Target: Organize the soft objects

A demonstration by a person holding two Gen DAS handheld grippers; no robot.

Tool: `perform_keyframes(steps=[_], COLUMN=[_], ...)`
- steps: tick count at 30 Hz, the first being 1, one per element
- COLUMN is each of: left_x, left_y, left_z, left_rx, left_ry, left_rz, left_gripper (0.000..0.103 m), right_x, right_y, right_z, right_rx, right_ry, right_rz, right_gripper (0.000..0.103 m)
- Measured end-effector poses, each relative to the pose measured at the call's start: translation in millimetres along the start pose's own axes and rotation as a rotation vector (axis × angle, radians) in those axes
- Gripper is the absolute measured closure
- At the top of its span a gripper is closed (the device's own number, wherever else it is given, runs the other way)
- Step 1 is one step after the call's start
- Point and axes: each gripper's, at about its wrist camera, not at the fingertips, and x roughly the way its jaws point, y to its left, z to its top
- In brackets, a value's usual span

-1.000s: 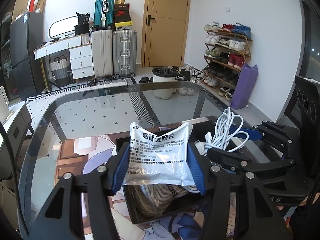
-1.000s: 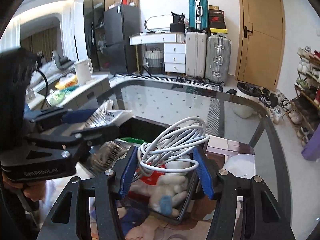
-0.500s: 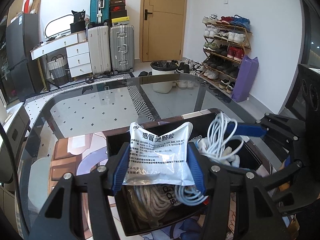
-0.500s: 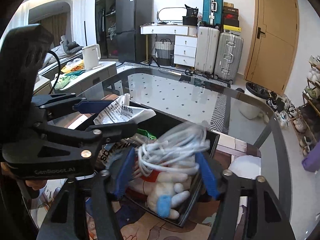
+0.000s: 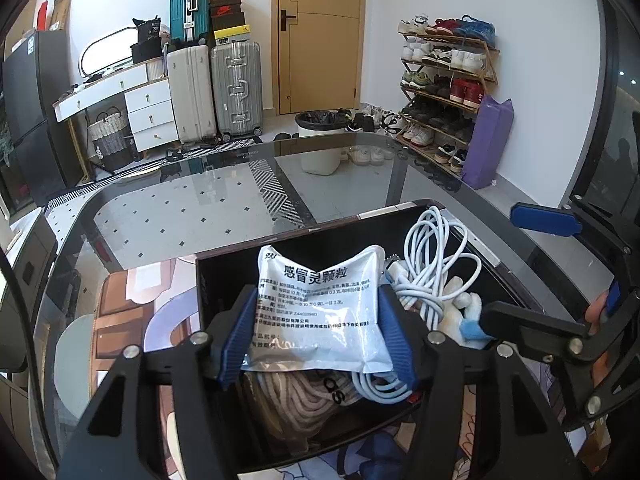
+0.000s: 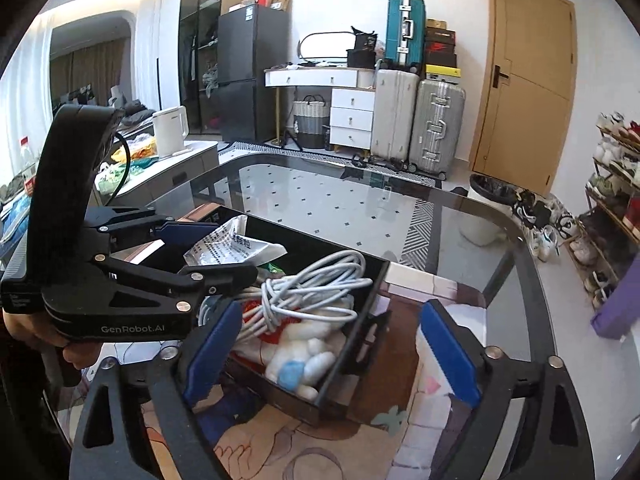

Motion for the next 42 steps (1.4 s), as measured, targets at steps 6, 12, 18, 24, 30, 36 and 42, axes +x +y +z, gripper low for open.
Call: perform_keyframes(steps=[6,12,18,24,30,36,42], left_x=[-10,-33,-62,-78,-72,-62,-63], left_y=[-2,-4,-1,9,20,19,26], left_z=[-3,-7,-18,-37,-52,-62,-67], left_rx=[-0.005,-0.002,-0.014,-0.04,-0.071,-0.072,-0.117], left_ry=[-0.018,-0.089,-0.176,-0.203,-0.195,-0.197,-0.212], left_rz=[-0.004,0.009,0.032,0.053,0.083,0.127,0.118], left_gripper=[0.023,0.0,0.0,0.0,0.0,0.0,0.0], right_x=[-8,-17,-33,-41,-39,-37,-48], right_y=[-10,-19,-6,6,11,14,13], right_z=[-9,-17,-21,-25,-35,-41,-44], right_rx=[0.055,0.149,0.143,0.14,0.136,0.131,0.145], right_ry=[-0.014,-0.035,-0.077,-0.114,-0.136,-0.156,-0.223], right_rz=[-0.003,0.021,0.026,0.056,0.056,0.055,0.063], right_gripper=[0.001,0.001,0.001,0.001,0.001,0.001,0.001])
